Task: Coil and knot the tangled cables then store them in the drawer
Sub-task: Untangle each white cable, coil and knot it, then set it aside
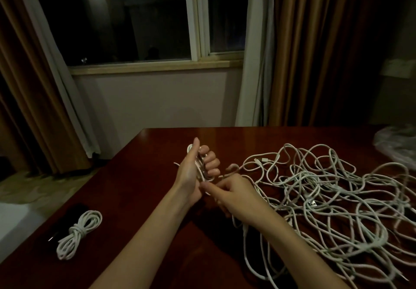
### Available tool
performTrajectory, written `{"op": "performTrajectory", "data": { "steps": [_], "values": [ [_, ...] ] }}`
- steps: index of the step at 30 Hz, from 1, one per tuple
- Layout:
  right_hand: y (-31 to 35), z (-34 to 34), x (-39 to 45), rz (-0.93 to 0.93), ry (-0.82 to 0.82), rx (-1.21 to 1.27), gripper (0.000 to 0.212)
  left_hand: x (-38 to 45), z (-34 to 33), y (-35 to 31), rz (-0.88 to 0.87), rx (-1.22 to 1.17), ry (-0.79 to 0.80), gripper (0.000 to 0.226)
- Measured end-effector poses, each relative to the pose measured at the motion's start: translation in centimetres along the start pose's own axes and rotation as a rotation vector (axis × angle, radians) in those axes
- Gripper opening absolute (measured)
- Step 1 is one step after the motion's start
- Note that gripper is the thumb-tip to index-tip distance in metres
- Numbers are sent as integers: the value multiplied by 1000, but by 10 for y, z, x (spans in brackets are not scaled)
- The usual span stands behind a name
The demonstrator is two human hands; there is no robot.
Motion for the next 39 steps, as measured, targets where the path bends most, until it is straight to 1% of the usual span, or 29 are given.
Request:
{"op": "performTrajectory", "data": {
  "steps": [2,6,8,13,15,17,19,21,23,25,27,29,32,34,37,39],
  "values": [
    [-2,9,0,8,-52,19,46,0,0,-2,9,-11,15,44],
    [-1,16,-2,12,50,17,31,-1,-1,-1,64,-7,63,45],
    [-1,18,-3,-12,78,-20,27,-3,-2,0,89,26,74,46],
    [-4,17,-4,-14,-5,-120,38,-3,-3,1,91,77,86,45],
    [-5,14,-3,-15,-40,-182,43,-3,-2,1,91,58,84,45],
    [-5,14,-1,-16,-55,-188,49,-2,-1,0,94,31,85,46],
    [-5,17,-2,-36,-3,-134,48,-2,-1,-2,105,30,86,48],
    [-4,20,-4,-62,92,-116,40,-2,1,-3,115,37,84,49],
    [-4,24,-4,-64,117,-139,32,-2,2,-4,116,65,70,48],
    [-4,29,-4,-39,55,-183,22,-2,2,-4,117,138,60,46],
    [-3,30,-5,16,-57,-285,14,-3,0,-3,116,286,55,44],
    [1,30,-7,64,-151,-401,11,-3,-2,1,113,434,70,45],
    [4,30,-8,101,-240,-521,14,-3,-7,5,130,621,116,46],
    [6,30,-9,125,-286,-535,16,-4,-8,8,157,754,127,44],
    [7,29,-10,116,-296,-569,36,-7,-9,12,212,864,159,43],
    [7,31,-11,108,-288,-543,36,-9,-10,11,215,879,186,41]
  ]
}}
Point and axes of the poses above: each hand's wrist, its own x-axis towards the middle knuckle, its own z-axis out of the back of the hand, y = z × x, the point moved 4 cm from there along x, towards the middle knuckle, and after that the axes turned 13 degrees about y, right-handed, at the moved point
